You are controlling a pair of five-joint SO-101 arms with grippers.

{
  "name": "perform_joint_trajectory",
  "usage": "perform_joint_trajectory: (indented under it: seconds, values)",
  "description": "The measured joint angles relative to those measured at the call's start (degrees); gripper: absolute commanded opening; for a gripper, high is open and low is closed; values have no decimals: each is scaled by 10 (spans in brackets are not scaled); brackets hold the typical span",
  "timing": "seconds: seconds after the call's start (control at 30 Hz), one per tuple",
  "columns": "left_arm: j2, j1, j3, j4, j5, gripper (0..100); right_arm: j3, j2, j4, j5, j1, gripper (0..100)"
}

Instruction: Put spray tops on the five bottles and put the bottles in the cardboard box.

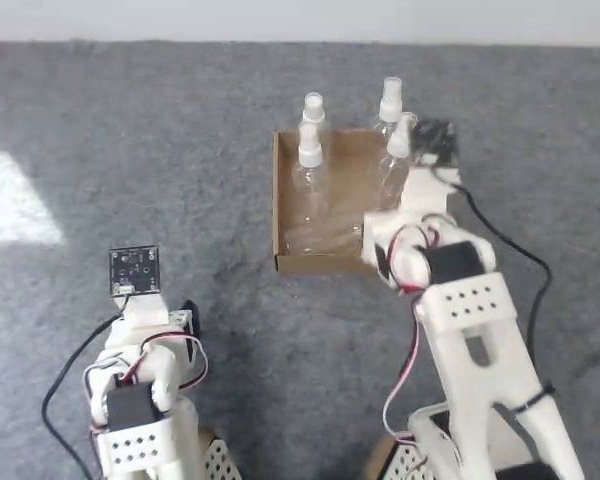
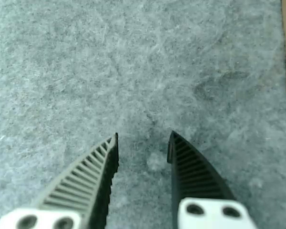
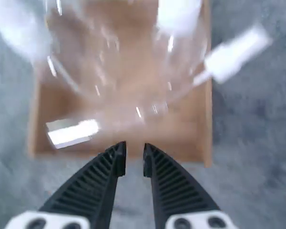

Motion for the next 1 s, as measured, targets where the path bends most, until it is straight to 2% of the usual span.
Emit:
perform_joint_trajectory:
  seconds: [0.13,0.27,0.43,0.67,0.9,1.0]
  values:
    - [0,0,0,0,0,153,86,-40,15,105,25,34]
    - [0,0,0,0,0,153,181,-85,3,189,88,34]
    - [0,0,0,0,0,153,276,-171,-2,211,164,34]
    - [0,0,0,0,0,153,407,-352,-3,278,173,34]
    - [0,0,0,0,0,153,535,-569,-1,290,177,34]
    - [0,0,0,0,0,153,544,-659,18,291,177,36]
